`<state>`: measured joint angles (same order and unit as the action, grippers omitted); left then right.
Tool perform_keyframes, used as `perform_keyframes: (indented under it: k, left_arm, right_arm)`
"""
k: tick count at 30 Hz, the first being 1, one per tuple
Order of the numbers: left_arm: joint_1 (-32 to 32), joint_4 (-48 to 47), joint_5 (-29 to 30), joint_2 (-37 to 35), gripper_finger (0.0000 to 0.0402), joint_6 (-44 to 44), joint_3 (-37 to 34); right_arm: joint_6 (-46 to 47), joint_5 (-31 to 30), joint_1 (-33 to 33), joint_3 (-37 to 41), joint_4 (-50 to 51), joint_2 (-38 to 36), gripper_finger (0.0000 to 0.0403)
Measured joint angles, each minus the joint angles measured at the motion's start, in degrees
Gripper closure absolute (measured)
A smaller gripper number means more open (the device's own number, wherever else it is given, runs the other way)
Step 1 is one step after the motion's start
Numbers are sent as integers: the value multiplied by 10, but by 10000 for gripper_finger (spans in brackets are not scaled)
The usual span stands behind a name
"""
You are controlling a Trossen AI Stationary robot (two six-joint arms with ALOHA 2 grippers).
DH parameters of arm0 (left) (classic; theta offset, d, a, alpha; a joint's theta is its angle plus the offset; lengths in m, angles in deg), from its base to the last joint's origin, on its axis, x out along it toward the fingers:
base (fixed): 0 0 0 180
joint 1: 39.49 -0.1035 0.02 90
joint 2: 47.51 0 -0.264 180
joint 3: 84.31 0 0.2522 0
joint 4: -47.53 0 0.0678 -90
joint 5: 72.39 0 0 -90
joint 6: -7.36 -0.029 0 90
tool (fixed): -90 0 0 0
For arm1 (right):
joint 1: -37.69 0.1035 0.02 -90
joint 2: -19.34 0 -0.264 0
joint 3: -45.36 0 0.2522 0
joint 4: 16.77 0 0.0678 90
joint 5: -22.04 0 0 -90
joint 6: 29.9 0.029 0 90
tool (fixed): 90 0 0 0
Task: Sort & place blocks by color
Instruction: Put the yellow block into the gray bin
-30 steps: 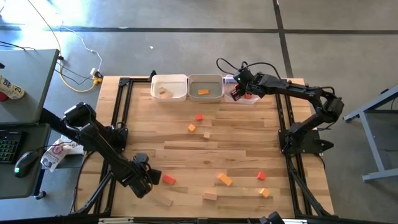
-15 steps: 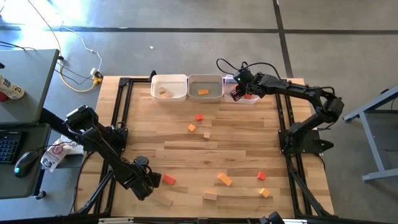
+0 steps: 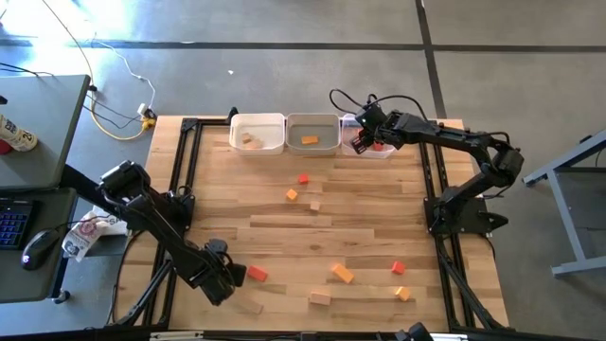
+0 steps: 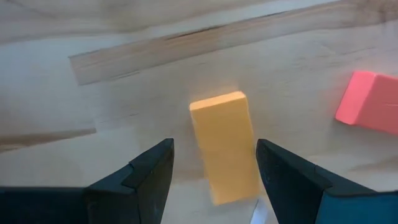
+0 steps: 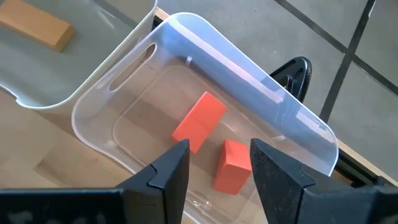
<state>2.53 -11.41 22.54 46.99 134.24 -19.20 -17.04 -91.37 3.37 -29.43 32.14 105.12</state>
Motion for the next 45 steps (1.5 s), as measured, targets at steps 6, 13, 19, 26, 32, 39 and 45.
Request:
perform_keyframes:
  k: [6, 13, 19, 26, 32, 39, 45]
  left_arm:
    - [-4, 10, -22, 26, 186, -9, 0]
    - [-17, 11, -28, 31, 208, -49, 2]
    - [-19, 10, -24, 31, 284, -94, 1]
    - [-31, -10, 12, 19, 304, -138, -2]
    - [-82, -49, 73, -25, 304, -219, -2]
    - [-182, -67, 138, -74, 304, -373, -2]
    - [-289, -58, 183, -112, 304, -537, -1]
  right_arm:
    - [1, 0, 0, 0, 3, 0, 247]
    - [1, 0, 5, 0, 14, 0, 247]
    - [-1, -2, 27, 0, 15, 0, 247]
    - [-1, 6, 59, 0, 15, 0, 247]
    - [-14, 40, 96, 0, 16, 0, 247]
    - [-11, 91, 140, 0, 23, 0, 247]
    - [12, 104, 176, 0, 24, 0, 247]
